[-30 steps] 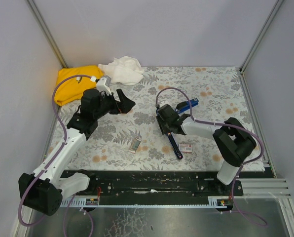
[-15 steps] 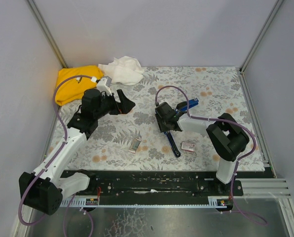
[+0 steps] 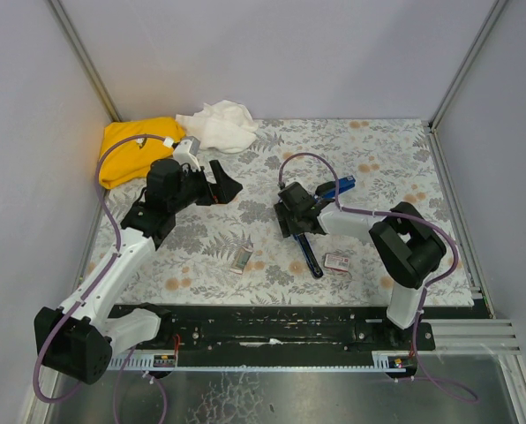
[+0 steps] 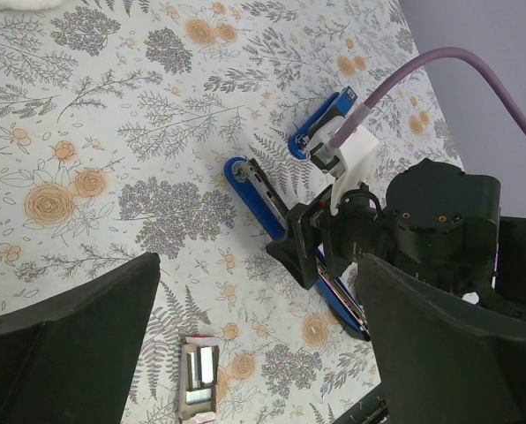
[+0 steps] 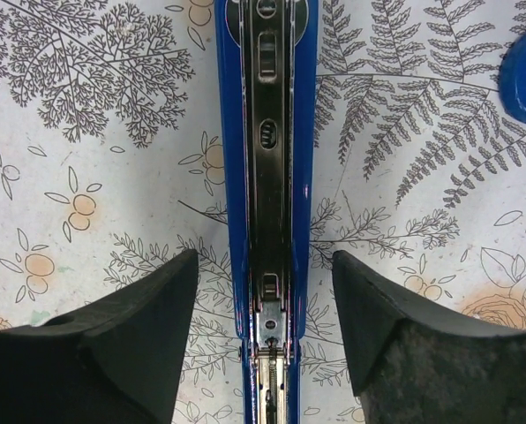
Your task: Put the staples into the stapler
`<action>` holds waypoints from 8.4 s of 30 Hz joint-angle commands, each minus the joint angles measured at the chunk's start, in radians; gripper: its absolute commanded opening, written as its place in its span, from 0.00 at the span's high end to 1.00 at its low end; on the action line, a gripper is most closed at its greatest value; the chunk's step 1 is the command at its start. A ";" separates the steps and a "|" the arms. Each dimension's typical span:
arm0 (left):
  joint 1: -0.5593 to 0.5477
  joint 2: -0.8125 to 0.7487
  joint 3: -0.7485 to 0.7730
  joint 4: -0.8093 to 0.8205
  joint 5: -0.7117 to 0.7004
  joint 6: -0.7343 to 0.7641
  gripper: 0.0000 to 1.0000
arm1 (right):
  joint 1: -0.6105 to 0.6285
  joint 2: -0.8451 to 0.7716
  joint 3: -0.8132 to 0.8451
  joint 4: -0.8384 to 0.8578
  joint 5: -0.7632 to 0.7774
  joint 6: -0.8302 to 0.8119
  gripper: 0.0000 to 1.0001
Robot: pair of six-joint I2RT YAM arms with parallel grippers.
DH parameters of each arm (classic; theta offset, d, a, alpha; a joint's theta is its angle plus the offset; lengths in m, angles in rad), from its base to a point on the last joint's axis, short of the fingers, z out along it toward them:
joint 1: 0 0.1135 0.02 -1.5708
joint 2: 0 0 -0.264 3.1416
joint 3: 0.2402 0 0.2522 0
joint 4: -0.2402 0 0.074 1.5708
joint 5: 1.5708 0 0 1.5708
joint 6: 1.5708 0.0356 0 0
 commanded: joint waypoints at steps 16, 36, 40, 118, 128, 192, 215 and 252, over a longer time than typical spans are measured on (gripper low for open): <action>-0.191 0.185 0.090 0.048 0.017 0.150 0.08 | -0.177 -0.509 -0.191 -0.097 -0.169 0.045 0.06; -0.375 1.109 0.858 0.014 -0.010 0.381 0.11 | -0.507 -0.857 -0.467 -0.153 -0.254 0.161 0.01; -0.387 1.218 0.979 0.009 -0.046 0.392 0.10 | -0.510 -0.889 -0.495 -0.161 -0.294 0.170 0.01; -0.447 0.160 -0.101 0.158 -0.128 -0.470 1.00 | 0.099 -0.610 -0.456 0.342 -0.474 0.590 0.20; -0.453 0.150 -0.109 0.168 -0.133 -0.485 1.00 | 0.100 -0.627 -0.498 0.356 -0.381 0.670 0.44; -0.147 0.486 0.231 -0.046 -0.399 -0.106 1.00 | 0.100 -0.768 -0.670 0.035 -0.921 0.435 1.00; -0.068 0.695 0.302 0.009 -0.356 -0.041 0.79 | 0.099 -0.836 -0.754 0.176 -0.831 0.645 1.00; -0.185 0.379 -0.060 0.174 -0.039 -0.232 0.42 | 0.099 -0.831 -0.872 0.455 -0.686 0.850 1.00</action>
